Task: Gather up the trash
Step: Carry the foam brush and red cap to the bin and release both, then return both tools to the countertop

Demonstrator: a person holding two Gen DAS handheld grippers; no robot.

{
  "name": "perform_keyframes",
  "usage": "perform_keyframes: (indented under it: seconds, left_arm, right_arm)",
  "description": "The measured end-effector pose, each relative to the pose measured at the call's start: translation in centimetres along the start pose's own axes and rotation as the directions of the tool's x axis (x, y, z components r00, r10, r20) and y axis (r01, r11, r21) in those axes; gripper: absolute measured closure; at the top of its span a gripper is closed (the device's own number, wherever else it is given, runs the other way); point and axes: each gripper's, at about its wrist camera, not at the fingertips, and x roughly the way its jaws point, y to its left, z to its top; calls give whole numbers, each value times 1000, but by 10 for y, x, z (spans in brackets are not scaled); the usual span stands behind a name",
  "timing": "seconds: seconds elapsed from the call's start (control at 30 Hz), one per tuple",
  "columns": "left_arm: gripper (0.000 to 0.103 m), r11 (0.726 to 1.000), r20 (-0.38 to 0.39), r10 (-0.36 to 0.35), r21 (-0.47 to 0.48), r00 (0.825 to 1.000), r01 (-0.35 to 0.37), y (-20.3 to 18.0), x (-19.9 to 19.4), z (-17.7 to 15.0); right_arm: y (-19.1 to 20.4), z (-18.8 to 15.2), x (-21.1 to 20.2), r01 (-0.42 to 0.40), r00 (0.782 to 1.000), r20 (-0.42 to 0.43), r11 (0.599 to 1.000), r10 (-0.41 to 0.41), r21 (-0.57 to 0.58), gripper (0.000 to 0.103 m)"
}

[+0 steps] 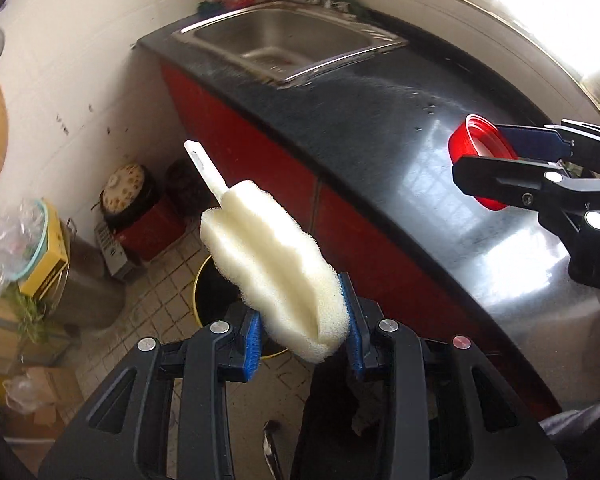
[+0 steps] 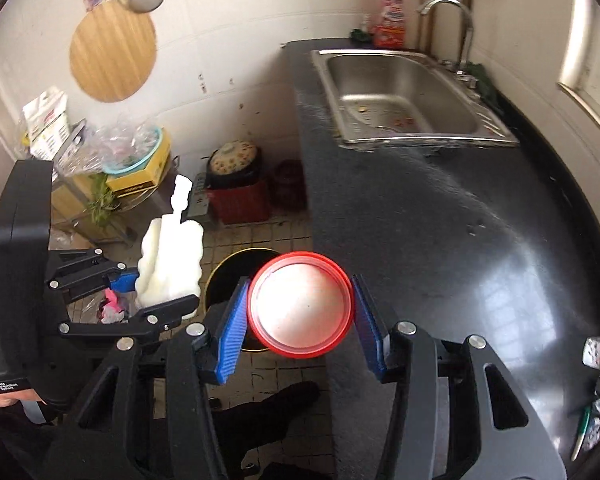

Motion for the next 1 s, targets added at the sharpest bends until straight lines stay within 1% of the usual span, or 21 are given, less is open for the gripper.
perform_keyframes:
  seconds: [0.07,0.13,0.2,0.3,0.4,0.53,0.63,0.67,0.7,0.77,0.8,0.83,0.87,1.0]
  left_arm:
    - [70,998,-30,3,-62,1000,-5,24,11,-12]
    - [70,993,-51,-12,-120,999,6,44,23,-24]
    - [70,987,-69,-29,-158,997,17,56,36,-33]
    - [70,976,-75,-81,-207,994,64,72,61,-43]
    - [70,968,-82,-121,-229,989,100,82,85,-48]
    - [70,968,-100,-135,-224,986,110,88,108,-47]
    - [70,968,-98,-151,-218,984,127,95,119,-41]
    - [68,967,-102,-161,-218,982,135,96,122,-40]
    - [64,965,-107,-166,-220,980,139,97,125,-39]
    - [36,963,-107,-171,-228,979,143,100,127,-40]
    - [33,965,-101,-156,-230,983,130,100,126,-40]
    - [33,965,-96,-146,-234,985,120,103,126,-41]
    - [32,964,-100,-142,-240,985,115,104,128,-41]
    - [32,967,-106,-120,-240,987,92,105,119,-41]
  right_arm:
    - [19,9,24,-44,998,-37,998,43,-34,54]
    - [34,15,46,-84,994,-73,995,81,-48,54]
    - [47,21,71,-118,987,-115,991,110,-59,54]
    - [59,26,102,-140,978,-168,988,127,-68,54]
    - [66,29,133,-145,969,-211,987,128,-67,54]
    - [66,33,165,-141,961,-252,987,117,-81,54]
    - [66,37,177,-141,957,-265,986,115,-84,54]
    - [65,40,179,-136,958,-264,987,110,-83,54]
    - [65,41,181,-135,958,-265,987,109,-82,53]
    - [63,42,186,-146,953,-279,987,122,-70,50]
    - [62,43,187,-149,951,-283,987,125,-64,46]
    - [61,45,188,-149,952,-280,987,126,-63,45]
    - [60,46,187,-150,953,-275,987,127,-63,40]
    - [53,46,173,-142,959,-253,988,123,-55,38]
